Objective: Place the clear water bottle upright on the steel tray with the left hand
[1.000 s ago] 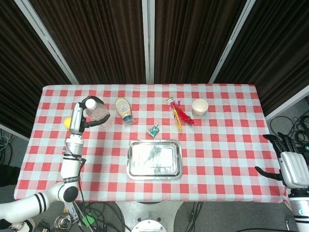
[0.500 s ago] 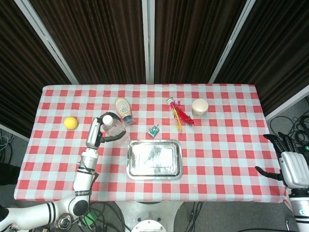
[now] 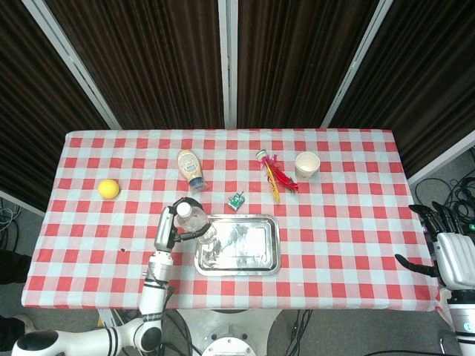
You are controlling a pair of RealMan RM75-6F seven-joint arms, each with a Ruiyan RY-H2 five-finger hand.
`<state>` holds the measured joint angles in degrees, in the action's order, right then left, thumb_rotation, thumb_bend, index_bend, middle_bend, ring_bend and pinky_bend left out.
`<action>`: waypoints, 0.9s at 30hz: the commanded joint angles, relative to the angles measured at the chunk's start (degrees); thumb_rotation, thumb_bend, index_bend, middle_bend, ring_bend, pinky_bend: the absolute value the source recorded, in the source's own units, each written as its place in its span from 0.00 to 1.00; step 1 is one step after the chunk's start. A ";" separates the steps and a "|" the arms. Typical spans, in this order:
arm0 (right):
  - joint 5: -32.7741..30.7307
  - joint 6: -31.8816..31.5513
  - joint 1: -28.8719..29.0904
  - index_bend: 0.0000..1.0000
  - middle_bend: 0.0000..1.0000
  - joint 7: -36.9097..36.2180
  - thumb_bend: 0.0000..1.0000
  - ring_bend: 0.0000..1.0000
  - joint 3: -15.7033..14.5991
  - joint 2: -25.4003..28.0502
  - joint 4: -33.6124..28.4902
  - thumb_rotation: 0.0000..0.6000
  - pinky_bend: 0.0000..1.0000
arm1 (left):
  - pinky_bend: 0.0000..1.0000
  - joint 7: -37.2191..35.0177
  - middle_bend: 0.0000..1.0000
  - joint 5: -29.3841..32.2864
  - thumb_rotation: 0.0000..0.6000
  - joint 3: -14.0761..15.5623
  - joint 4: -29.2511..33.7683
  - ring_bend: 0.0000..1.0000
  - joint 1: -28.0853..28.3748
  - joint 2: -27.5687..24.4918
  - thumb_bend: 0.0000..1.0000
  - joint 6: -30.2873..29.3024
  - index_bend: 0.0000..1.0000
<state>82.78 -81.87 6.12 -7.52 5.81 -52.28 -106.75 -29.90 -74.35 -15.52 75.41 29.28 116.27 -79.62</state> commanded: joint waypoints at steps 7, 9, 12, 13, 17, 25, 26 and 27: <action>-0.69 0.39 0.09 0.16 0.16 -0.65 0.04 0.00 0.21 0.11 0.35 1.00 0.04 | 0.58 -2.81 0.65 -0.44 1.00 -0.21 -6.99 0.53 -0.65 6.50 0.22 0.14 0.62; -0.74 0.31 0.05 0.16 0.16 -0.91 0.04 0.00 0.28 0.18 0.41 1.00 0.04 | 0.58 -3.16 0.65 -0.36 1.00 -0.60 -7.78 0.53 -0.57 7.32 0.22 0.59 0.62; -0.84 0.31 0.02 0.16 0.16 -1.28 0.04 0.00 0.35 0.30 0.48 1.00 0.04 | 0.58 -3.40 0.65 -0.27 1.00 -1.53 -8.73 0.53 -0.24 8.48 0.22 1.01 0.62; -0.86 0.34 0.02 0.16 0.16 -1.38 0.05 0.00 0.35 0.34 0.49 1.00 0.04 | 0.58 -3.47 0.65 -0.35 1.00 -1.71 -9.08 0.53 -0.11 8.81 0.22 1.13 0.62; -0.84 0.46 0.06 0.16 0.16 -1.74 0.04 0.00 0.38 0.47 0.53 1.00 0.04 | 0.58 -4.11 0.65 -0.90 1.00 -2.14 -11.12 0.53 0.38 10.18 0.22 1.65 0.62; -1.18 0.93 0.19 0.16 0.16 -1.94 0.04 0.00 0.40 0.40 0.76 1.00 0.04 | 0.57 -5.68 0.63 -2.69 1.00 -1.81 -13.17 0.52 0.74 10.94 0.22 2.12 0.58; -1.22 0.93 0.20 0.16 0.16 -1.94 0.04 0.00 0.42 0.40 0.77 1.00 0.04 | 0.56 -6.17 0.62 -2.94 1.00 -1.71 -13.18 0.51 0.77 10.82 0.21 2.35 0.55; -1.24 0.92 0.20 0.16 0.16 -1.94 0.05 0.00 0.45 0.40 0.78 1.00 0.04 | 0.55 -6.58 0.59 -3.08 1.00 -1.69 -13.15 0.49 0.78 10.70 0.20 2.52 0.51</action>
<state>81.54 -80.94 6.32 -9.46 6.25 -51.88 -105.97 -36.06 -77.21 -17.31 62.29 30.03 127.11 -77.34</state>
